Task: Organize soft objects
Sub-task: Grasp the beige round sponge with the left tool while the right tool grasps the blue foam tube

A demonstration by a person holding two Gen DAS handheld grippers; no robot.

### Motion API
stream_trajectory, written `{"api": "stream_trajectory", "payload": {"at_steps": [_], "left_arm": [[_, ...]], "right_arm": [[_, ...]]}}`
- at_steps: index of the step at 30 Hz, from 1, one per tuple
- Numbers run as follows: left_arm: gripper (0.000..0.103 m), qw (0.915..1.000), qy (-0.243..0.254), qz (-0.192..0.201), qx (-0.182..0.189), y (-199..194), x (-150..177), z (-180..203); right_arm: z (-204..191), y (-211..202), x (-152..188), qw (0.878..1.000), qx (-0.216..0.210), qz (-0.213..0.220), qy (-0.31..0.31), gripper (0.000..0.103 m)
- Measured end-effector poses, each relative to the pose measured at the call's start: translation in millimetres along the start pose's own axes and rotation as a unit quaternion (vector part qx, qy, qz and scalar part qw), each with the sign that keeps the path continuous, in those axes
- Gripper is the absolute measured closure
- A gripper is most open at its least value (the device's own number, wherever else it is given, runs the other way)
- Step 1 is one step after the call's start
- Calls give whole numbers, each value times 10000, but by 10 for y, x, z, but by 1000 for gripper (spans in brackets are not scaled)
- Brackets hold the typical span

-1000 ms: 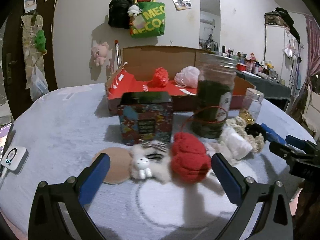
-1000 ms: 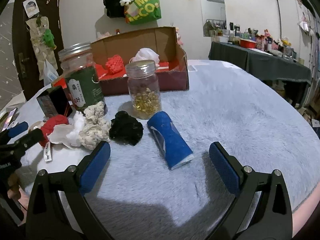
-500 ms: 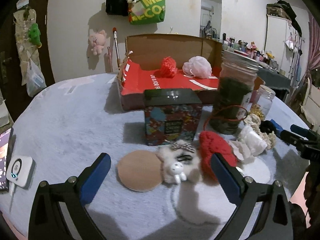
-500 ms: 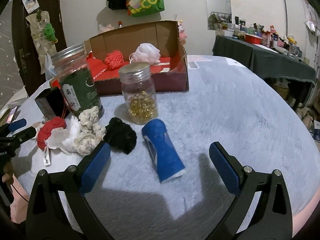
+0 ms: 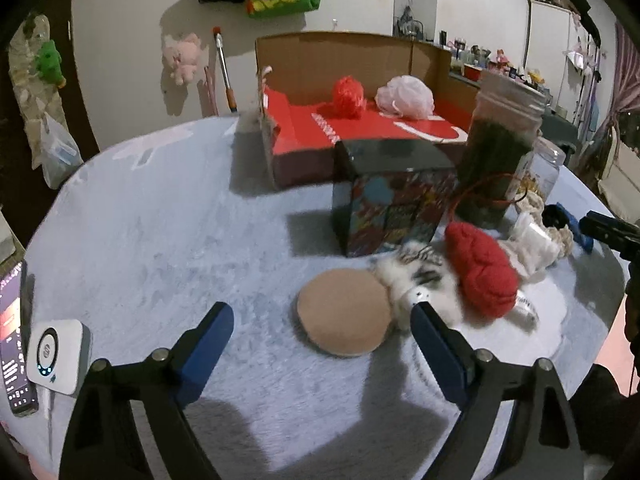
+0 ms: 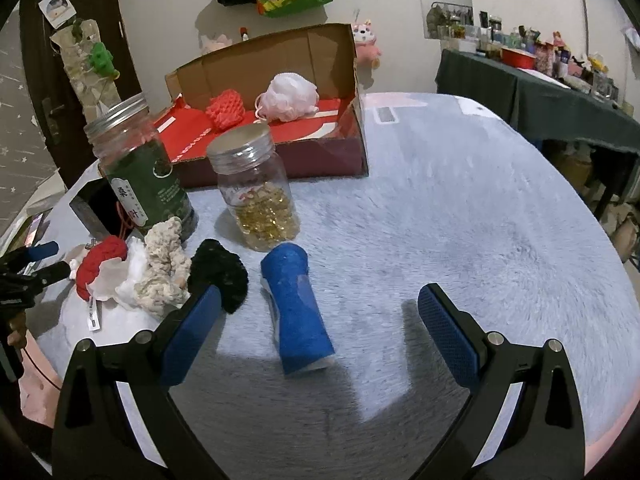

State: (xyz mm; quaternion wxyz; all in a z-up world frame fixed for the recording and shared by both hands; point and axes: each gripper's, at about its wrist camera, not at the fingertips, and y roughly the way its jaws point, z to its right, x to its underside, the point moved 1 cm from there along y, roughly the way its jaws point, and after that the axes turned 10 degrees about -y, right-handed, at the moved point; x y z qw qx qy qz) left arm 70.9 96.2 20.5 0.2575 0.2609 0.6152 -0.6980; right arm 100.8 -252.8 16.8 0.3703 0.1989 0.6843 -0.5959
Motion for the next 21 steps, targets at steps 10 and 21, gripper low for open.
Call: {"api": "stream_trajectory", "payload": {"at_steps": [10, 21], "left_arm": [[54, 9983, 85, -85, 577, 137, -28, -65], [77, 9969, 21, 235, 754, -211, -86, -8]], "right_arm": [[-50, 74, 53, 9993, -257, -102, -240, 71], [-190, -209, -63, 9972, -572, 408, -263, 79]]}}
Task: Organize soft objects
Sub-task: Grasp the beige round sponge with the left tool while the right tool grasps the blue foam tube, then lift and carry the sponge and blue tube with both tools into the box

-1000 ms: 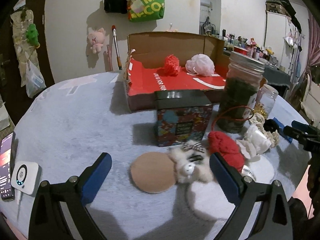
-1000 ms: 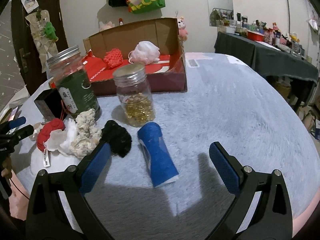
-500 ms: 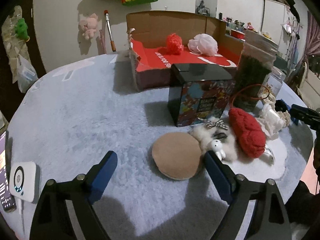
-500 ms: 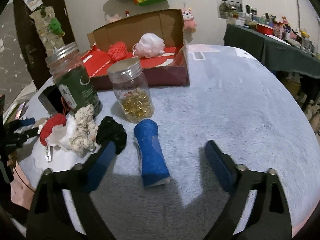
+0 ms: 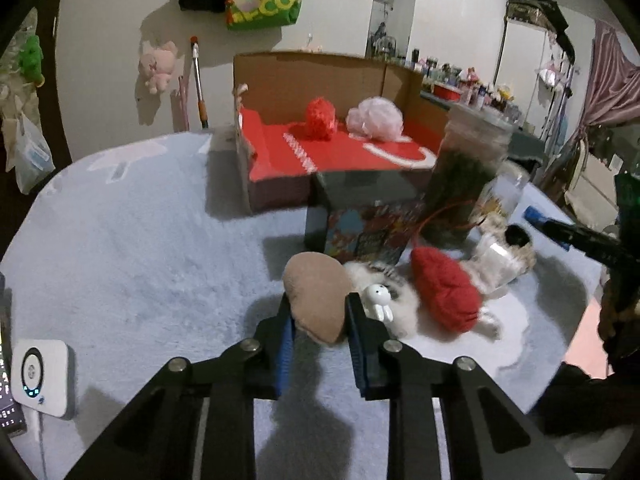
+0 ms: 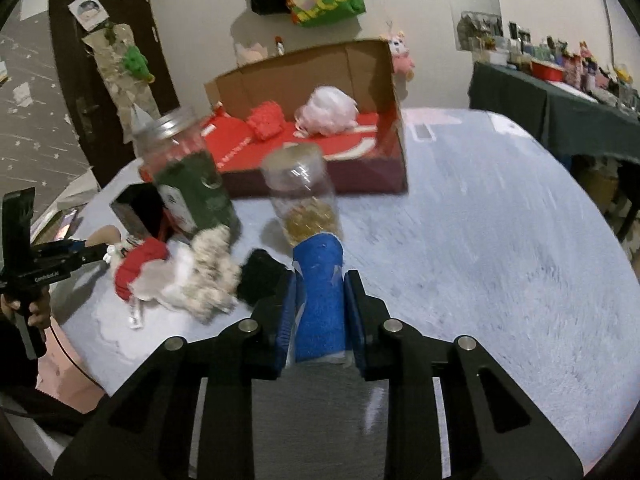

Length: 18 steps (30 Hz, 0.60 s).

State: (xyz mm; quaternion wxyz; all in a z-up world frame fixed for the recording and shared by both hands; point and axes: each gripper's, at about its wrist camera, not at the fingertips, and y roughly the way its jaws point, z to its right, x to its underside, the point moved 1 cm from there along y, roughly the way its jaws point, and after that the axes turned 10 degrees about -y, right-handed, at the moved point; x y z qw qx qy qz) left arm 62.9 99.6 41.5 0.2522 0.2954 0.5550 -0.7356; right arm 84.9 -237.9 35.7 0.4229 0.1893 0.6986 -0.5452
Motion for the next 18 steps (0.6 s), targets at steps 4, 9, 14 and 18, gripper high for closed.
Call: {"api": "stream_trajectory", "payload": {"at_steps": [4, 9, 14, 18], "left_arm": [[77, 9998, 86, 183, 26, -141, -49, 111], [77, 9994, 106, 298, 136, -204, -143, 209], [77, 9990, 87, 391, 198, -228, -225, 242], [77, 9983, 0, 366, 460, -222, -277, 306]], "right_arm": [[-109, -40, -66, 9998, -130, 103, -109, 79], [-181, -66, -132, 9992, -294, 195, -168, 79], [-229, -67, -169, 9987, -363, 245, -243, 79], [-252, -56, -173, 9984, -466, 256, -194, 79]]}}
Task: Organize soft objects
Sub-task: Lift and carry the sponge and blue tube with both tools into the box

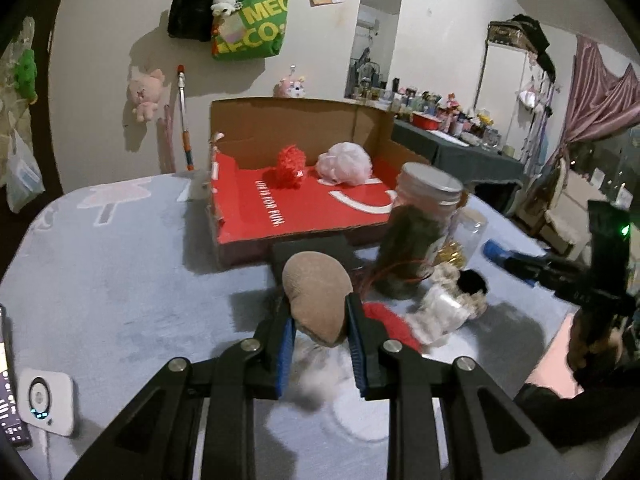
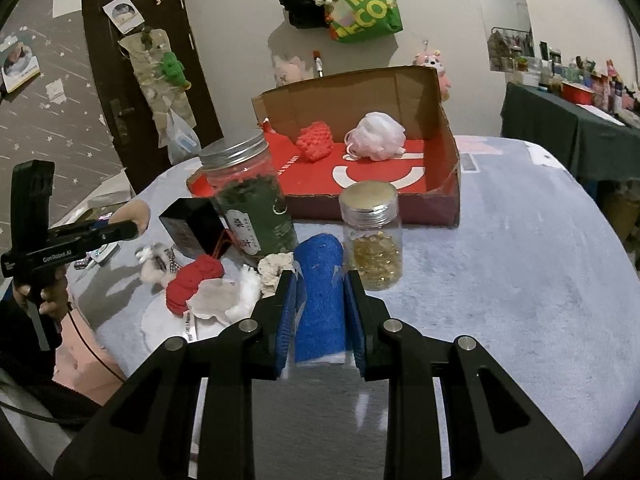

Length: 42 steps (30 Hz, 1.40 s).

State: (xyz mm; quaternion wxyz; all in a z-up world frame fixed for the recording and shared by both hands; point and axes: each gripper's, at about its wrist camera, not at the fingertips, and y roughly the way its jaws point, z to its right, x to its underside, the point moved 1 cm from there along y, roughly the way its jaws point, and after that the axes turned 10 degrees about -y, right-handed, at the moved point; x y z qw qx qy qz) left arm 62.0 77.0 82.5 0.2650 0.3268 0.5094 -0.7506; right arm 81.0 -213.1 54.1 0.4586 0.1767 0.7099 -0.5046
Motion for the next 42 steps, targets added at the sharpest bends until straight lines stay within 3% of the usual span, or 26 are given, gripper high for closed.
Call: {"api": "stream_trajectory", "payload": {"at_steps": [12, 19, 29, 42], "left_arm": [[77, 9941, 89, -447, 986, 441, 182, 542], [77, 9928, 0, -543, 1064, 561, 198, 602], [77, 9947, -181, -533, 860, 489, 217, 384], [77, 9973, -576, -437, 143, 149, 217, -230]], "right_arm": [[-244, 130, -11, 9997, -247, 2, -73, 79], [-288, 184, -11, 9994, -319, -14, -137, 79], [-236, 184, 8, 9996, -243, -63, -137, 79], [117, 99, 124, 9994, 73, -317, 137, 79]]}}
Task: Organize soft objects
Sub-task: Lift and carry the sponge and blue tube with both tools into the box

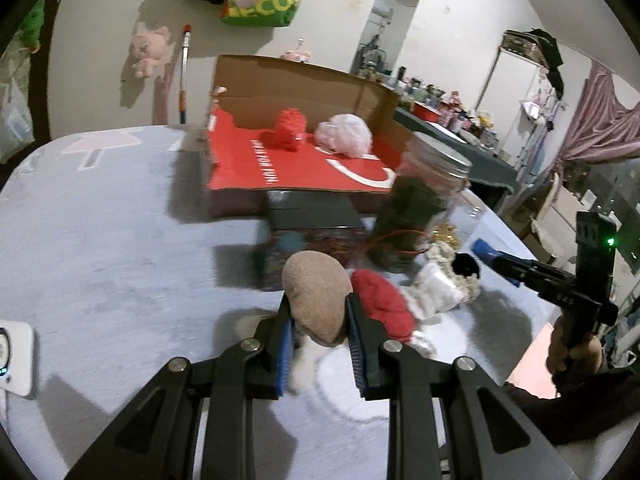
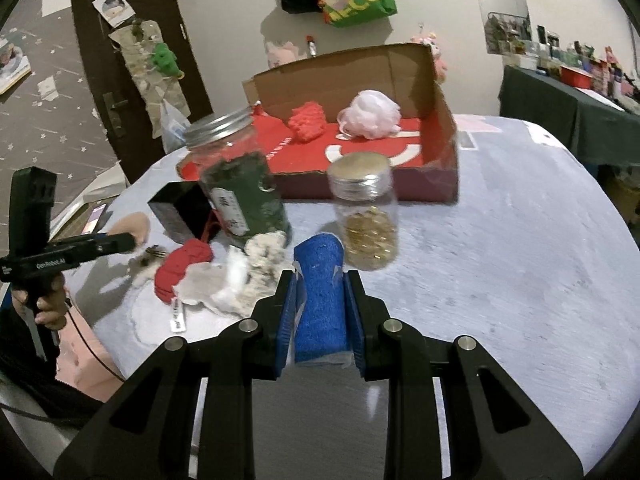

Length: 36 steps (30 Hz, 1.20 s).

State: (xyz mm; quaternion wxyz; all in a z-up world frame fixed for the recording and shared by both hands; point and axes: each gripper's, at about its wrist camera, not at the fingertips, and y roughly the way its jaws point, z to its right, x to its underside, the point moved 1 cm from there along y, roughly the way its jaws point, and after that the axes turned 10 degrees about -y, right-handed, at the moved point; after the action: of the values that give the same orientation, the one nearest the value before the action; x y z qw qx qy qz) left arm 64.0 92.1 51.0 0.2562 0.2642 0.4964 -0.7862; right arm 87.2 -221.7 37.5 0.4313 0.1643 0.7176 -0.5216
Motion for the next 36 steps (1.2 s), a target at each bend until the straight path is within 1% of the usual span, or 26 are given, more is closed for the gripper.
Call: {"api": "stream_trajectory", "payload": {"at_steps": [4, 7, 17, 21, 25, 30, 36], "left_arm": [[77, 9998, -17, 20, -201, -15, -37, -133], [77, 9996, -6, 21, -283, 0, -63, -228], [77, 9996, 219, -11, -182, 189, -257, -475], [77, 9993, 373, -54, -62, 272, -353, -516], [77, 9985, 540, -56, 54, 326, -462, -520], [77, 9971, 757, -13, 108, 351, -673, -513], [77, 9946, 1016, 66, 213, 360, -932, -403]], "right_arm": [[128, -23, 22, 9999, 96, -71, 73, 79], [215, -42, 25, 9997, 188, -119, 77, 79], [607, 5, -75, 9991, 326, -268, 3, 79], [690, 54, -165, 9988, 301, -334, -193, 79], [691, 136, -290, 9978, 262, -381, -481, 79], [719, 230, -460, 9974, 43, -360, -616, 79], [764, 284, -709, 9969, -117, -272, -725, 79]]}}
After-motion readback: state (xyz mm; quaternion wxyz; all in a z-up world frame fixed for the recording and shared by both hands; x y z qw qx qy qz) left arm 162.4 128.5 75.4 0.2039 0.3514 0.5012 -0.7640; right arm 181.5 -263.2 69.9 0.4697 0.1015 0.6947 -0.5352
